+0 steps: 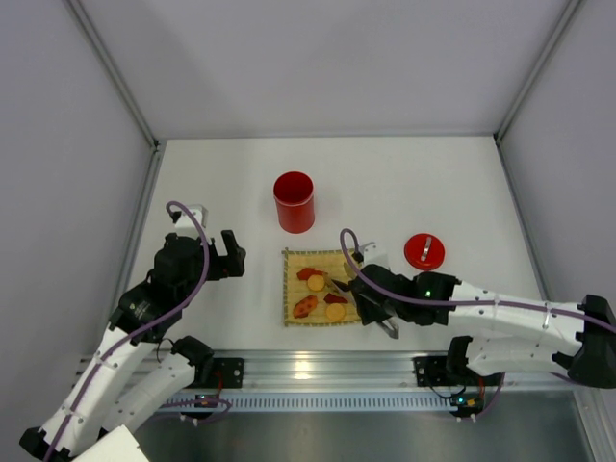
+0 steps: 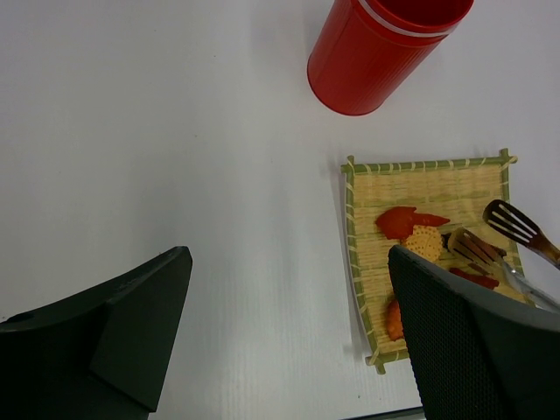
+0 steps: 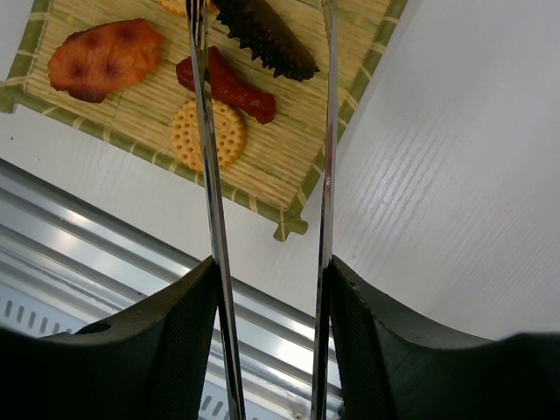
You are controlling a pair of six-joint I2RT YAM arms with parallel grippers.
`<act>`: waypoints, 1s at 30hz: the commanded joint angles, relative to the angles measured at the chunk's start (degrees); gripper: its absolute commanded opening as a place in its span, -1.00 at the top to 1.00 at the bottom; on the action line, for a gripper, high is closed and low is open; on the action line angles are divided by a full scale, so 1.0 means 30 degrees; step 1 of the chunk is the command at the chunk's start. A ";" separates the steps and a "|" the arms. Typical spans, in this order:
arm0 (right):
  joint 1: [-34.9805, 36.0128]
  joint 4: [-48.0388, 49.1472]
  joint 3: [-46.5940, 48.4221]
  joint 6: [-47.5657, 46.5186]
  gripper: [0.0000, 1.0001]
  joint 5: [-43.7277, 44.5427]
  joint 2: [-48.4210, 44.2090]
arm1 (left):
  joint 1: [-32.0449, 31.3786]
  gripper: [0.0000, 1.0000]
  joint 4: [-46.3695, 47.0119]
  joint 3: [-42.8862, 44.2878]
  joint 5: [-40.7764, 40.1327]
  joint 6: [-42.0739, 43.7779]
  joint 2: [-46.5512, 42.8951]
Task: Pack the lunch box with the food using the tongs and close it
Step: Pick up the fake food from the plate.
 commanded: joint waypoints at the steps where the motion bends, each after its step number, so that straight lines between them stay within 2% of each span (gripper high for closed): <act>1: 0.0708 -0.0697 0.0101 0.0481 0.00 0.0140 -0.0460 | -0.0078 -0.98 0.0934 -0.0139 -0.0237 0.0030 -0.0133; 11: 0.1295 -0.0844 -0.0103 0.0921 0.01 0.0404 -0.0225 | -0.0107 -0.98 0.0905 -0.0139 -0.0237 0.0030 -0.0132; 22: 0.1295 -0.0845 -0.0426 0.1127 0.13 0.0551 0.0126 | -0.0166 -0.98 0.0875 -0.0110 -0.0325 0.0000 -0.0191; 30: 0.1266 -0.1312 0.0510 0.1097 0.51 0.0667 -0.0165 | -0.0283 -0.98 0.0875 -0.0139 -0.0472 -0.0058 -0.0220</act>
